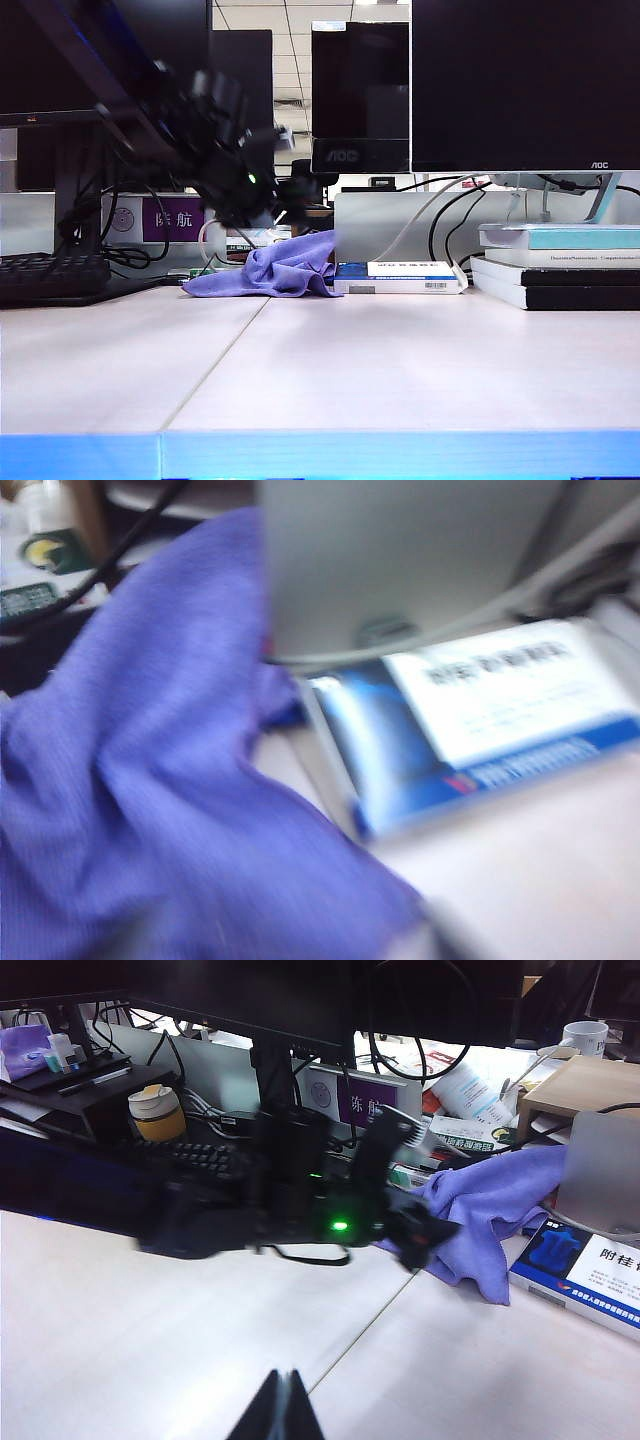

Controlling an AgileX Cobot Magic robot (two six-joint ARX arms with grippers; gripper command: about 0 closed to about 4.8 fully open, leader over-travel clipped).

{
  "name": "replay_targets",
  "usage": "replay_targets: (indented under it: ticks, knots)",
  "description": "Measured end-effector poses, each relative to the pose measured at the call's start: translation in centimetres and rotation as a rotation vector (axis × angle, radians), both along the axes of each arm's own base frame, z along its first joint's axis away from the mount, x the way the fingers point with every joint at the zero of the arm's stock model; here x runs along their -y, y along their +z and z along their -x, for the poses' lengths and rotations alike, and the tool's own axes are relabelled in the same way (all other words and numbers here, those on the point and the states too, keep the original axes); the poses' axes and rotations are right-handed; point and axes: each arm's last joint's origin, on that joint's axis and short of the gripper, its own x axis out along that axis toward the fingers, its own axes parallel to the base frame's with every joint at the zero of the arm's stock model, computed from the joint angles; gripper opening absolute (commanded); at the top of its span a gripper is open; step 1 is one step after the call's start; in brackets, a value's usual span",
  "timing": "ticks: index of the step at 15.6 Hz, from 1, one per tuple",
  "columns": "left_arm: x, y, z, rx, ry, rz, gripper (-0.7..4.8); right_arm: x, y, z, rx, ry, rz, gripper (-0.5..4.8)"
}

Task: Wipe the table from front to back using the rag.

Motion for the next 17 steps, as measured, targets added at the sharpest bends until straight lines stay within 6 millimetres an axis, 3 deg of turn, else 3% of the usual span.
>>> replay_targets:
  ticks: [2,3,5,6,7,8,9,11,17]
  knots:
    - [0.7,-1.3,-2.5,0.003,0.055,0.0,3.62,0.0,0.0,0.0,-0.003,0.006,0.002,-0.01]
    - [1.4,-2.9,-4.3,0.008,0.079,0.002,3.62,0.0,-0.3,0.1,-0.022,0.015,0.015,-0.01]
    - [1.7,-4.1,-5.3,0.013,0.111,0.001,3.61,0.0,-0.3,0.1,-0.025,0.016,0.017,-0.01]
    - [1.9,-5.3,-6.3,0.012,0.134,0.015,3.36,0.0,-0.3,0.1,-0.025,0.016,0.017,-0.01]
    - [2.0,-6.2,-7.3,0.014,0.152,0.013,2.57,0.0,-0.3,0.1,-0.026,0.017,0.018,-0.01]
    - [2.2,-6.6,-7.9,0.016,0.159,0.012,2.16,0.0,-0.3,0.1,-0.025,0.016,0.017,-0.01]
    - [2.2,-6.8,-8.2,0.017,0.167,0.016,2.08,0.0,-0.3,0.1,-0.026,0.017,0.018,-0.01]
    - [2.2,-7.4,-8.6,0.011,0.191,0.022,-0.08,0.0,-0.3,0.1,-0.026,0.017,0.017,-0.01]
    - [2.1,-6.8,-8.9,0.073,0.194,0.057,-0.06,0.0,-0.3,0.1,-0.025,0.017,0.017,-0.01]
